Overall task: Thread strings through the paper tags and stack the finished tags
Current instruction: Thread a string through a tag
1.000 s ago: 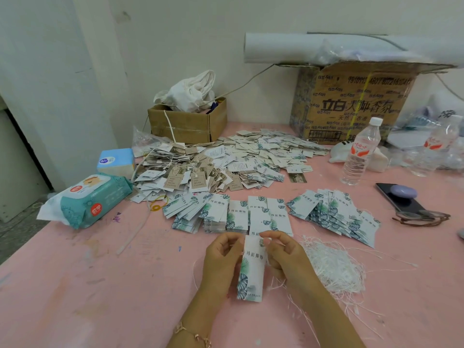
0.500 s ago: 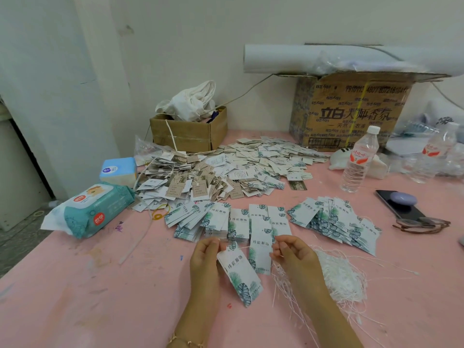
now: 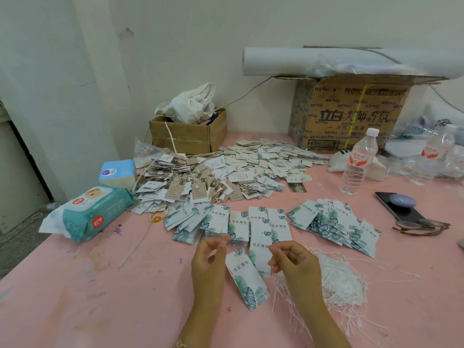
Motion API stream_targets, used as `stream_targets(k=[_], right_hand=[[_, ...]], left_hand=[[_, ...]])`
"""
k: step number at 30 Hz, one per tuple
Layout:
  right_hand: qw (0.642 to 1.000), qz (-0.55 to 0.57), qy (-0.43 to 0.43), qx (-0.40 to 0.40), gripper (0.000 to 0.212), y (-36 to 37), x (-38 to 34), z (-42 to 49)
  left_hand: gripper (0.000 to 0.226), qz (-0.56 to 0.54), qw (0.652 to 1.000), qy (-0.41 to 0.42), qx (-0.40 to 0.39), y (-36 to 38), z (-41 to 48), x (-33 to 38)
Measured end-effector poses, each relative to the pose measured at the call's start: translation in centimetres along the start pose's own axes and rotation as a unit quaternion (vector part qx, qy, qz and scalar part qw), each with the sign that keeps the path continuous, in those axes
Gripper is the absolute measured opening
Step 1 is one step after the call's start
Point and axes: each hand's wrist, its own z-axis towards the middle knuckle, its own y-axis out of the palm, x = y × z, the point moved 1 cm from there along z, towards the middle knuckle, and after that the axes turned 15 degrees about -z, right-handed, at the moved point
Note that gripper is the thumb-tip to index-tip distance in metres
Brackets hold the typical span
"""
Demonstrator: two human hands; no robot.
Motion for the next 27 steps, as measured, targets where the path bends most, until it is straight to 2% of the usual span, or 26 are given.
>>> stream_targets(k=[3, 6, 11, 15, 19, 27], right_hand=[[1.0, -0.023, -0.008, -0.003, 0.013, 0.3, 0.0, -0.1], [1.0, -0.025, -0.008, -0.013, 0.016, 0.6, -0.1, -0.2], [0.999, -0.028, -0.027, -0.038, 0.017, 0.5, -0.3, -0.4], [0.998, -0.019, -0.031, -0.046, 0.021, 0.7, -0.3, -0.5], [0.997, -0.006, -0.033, -0.065, 0.014, 0.8, -0.2, -0.4], [0.996, 0.016, -0.03, -0.077, 0.013, 1.1, -0.1, -0.5]], left_hand=[[0.012, 0.005, 0.999, 0.01, -0.048, 0.2, -0.2, 0.0], [0.021, 0.065, 0.994, 0.027, -0.089, 0.5, -0.5, -0.5], [0.023, 0.097, 0.983, -0.001, -0.153, 0.9, -0.9, -1.2], [0.015, 0.093, 0.984, -0.008, -0.153, 0.8, -0.9, -1.1], [0.009, 0.086, 0.984, -0.009, -0.158, 0.7, -1.0, -1.0], [0.012, 0.09, 0.984, -0.011, -0.151, 0.7, -0.9, -1.2]])
